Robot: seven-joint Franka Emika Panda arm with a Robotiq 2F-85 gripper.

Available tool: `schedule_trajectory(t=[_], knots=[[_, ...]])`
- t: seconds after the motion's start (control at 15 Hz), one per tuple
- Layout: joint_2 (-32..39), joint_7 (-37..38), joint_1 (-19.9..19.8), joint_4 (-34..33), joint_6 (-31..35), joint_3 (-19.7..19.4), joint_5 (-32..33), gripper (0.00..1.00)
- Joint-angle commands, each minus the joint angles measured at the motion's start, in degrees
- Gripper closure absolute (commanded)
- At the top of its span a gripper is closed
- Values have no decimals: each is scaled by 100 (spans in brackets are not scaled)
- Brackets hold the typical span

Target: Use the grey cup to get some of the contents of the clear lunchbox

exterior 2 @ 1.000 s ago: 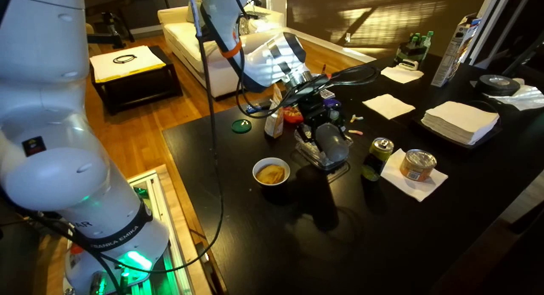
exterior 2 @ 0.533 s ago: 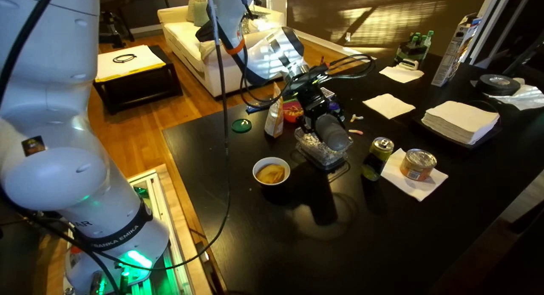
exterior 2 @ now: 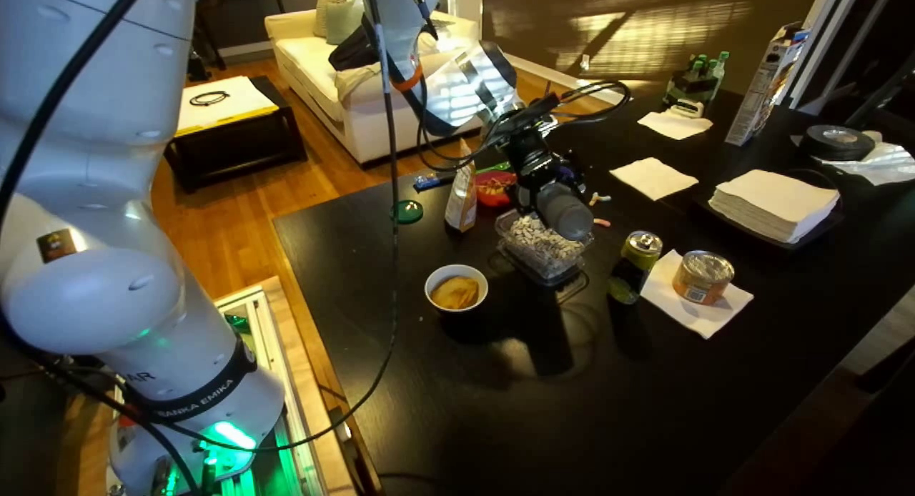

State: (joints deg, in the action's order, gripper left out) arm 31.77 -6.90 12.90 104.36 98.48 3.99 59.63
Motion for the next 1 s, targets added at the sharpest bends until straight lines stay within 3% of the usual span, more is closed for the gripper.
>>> schedule_trajectory(t=[0.0, 0.33, 0.67, 0.73, 0.93], knots=[[220, -565, -52, -363, -336, 136, 78, 50], [291, -1198, -97, -505, -374, 189, 44, 50], [397, -1332, -75, -703, -748, 222, -178, 50], [148, -1167, -304, -32, -578, 103, -105, 50], [293, -1072, -478, -105, -776, 125, -427, 50]])
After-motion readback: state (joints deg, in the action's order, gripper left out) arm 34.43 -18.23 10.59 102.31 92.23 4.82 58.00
